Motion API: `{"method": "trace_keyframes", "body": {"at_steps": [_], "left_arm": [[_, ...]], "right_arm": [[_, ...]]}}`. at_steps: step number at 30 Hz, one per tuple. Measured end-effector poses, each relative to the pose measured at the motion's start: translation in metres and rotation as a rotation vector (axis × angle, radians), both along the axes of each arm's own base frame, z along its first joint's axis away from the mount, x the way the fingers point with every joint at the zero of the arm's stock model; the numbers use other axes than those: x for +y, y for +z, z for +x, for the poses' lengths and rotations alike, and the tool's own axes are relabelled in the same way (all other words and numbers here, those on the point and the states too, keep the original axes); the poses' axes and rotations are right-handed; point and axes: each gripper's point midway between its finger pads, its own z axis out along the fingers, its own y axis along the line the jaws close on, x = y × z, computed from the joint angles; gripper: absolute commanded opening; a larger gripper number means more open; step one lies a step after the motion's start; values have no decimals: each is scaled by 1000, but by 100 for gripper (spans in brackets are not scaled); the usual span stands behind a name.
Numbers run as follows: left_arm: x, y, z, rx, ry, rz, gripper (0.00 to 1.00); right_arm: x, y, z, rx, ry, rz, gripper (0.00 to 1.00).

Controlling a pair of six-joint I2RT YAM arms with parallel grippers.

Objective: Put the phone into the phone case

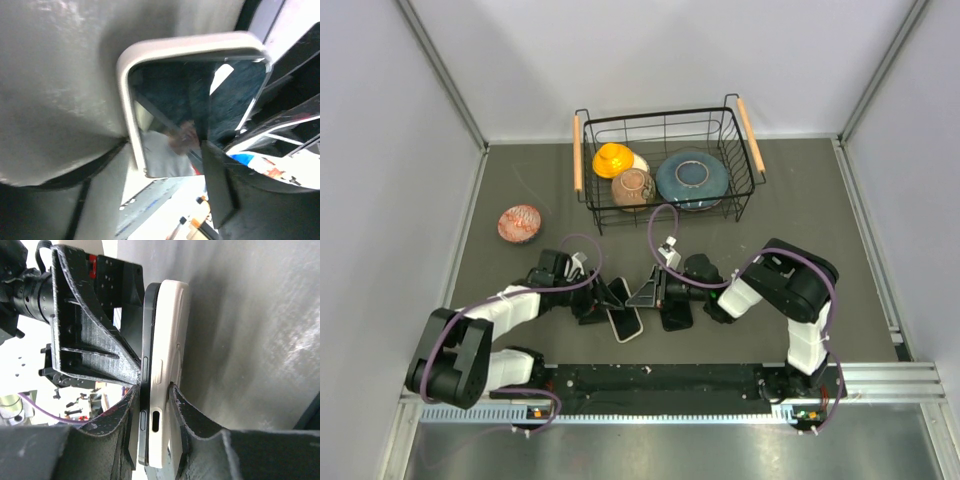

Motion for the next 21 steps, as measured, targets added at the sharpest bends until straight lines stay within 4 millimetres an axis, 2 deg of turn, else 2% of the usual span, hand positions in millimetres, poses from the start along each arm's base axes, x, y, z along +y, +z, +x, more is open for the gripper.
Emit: {"method": "trace_keyframes", "body": {"at_steps": [3, 6, 7, 8, 17, 21], "left_arm": [[-1, 5, 0, -15, -13, -2, 68], [0, 5, -1, -8, -16, 10, 60], [0, 5, -2, -7, -17, 12, 59], [0, 5, -2, -8, -19, 13, 58], [3, 2, -4, 1, -22, 34, 44], [3, -1, -4, 13, -22, 38, 43]], "right_arm": [[1, 2, -4, 2, 20, 9, 0], [1, 2, -5, 1, 26, 10, 23], [1, 2, -5, 1, 28, 10, 29], [1, 2, -6, 1, 30, 10, 31], [0, 7, -10, 21, 45, 35, 38], [0, 8, -13, 32, 52, 40, 29]]}}
